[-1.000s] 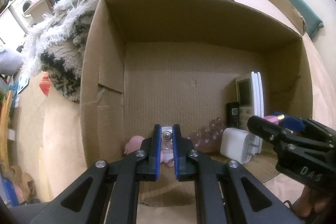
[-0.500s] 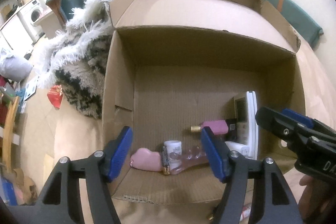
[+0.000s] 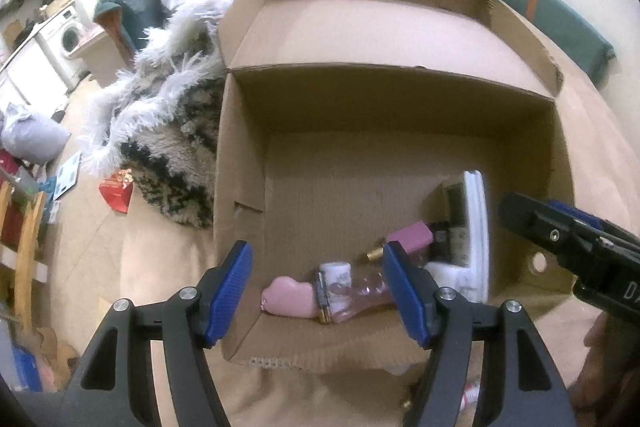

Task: Organize rigid objects
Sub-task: 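Withdraw both grippers from the box toward the remaining items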

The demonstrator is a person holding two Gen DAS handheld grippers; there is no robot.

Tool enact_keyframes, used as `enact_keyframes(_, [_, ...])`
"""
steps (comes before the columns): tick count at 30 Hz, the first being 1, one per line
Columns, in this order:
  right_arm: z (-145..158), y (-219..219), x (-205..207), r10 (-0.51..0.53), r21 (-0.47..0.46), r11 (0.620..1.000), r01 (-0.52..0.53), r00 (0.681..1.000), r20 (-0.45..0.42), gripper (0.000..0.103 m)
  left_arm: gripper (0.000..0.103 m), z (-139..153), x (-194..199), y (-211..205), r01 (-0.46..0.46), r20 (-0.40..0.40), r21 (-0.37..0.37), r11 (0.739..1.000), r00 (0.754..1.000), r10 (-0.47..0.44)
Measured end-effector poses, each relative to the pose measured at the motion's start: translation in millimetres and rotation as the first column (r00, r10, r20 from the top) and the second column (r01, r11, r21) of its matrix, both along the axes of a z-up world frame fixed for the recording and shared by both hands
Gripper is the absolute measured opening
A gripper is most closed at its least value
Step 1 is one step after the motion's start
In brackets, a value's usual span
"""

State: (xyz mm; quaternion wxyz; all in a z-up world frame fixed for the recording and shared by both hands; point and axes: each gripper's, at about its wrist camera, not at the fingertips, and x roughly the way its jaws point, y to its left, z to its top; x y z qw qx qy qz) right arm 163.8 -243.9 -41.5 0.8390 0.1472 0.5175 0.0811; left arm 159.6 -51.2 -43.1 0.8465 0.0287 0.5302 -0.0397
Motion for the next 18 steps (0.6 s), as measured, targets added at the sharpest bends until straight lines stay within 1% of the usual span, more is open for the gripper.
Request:
enact_keyframes(2, [5, -4, -5, -0.011, -0.007, 1.000, 0.011, 1.000, 0.002, 0.093, 0.065, 8, -2, 4, -0.020, 0.008, 0.025, 0.999, 1.000, 0.020])
enact_keyframes(4, [12, -10, -12, -0.024, 0.008, 1.000, 0.024, 1.000, 0.006, 0.093, 0.065, 14, -3, 9, -0.052, 0.020, 0.051, 0.997, 0.998, 0.051])
enact_keyframes(6, [18, -15, -19, -0.036, 0.010, 0.999, 0.035, 0.999, 0.006, 0.093, 0.065, 20, -7, 13, -0.068, 0.020, 0.063, 0.996, 0.998, 0.067])
enact_keyframes(11, [31, -22, -38, -0.055, 0.040, 0.998, 0.055, 0.998, 0.001, 0.093, 0.065, 36, -29, 19, -0.060, 0.014, 0.044, 0.997, 0.998, 0.059])
enact_keyframes(14, [34, -20, -51, -0.055, 0.040, 0.998, 0.055, 0.998, -0.012, 0.093, 0.065, 43, -40, 24, -0.066, 0.015, 0.043, 0.997, 0.998, 0.065])
enact_keyframes(18, [37, -15, -66, -0.043, 0.030, 0.999, 0.044, 0.999, -0.030, 0.093, 0.065, 48, -57, 32, -0.085, 0.003, 0.019, 0.996, 0.996, 0.085])
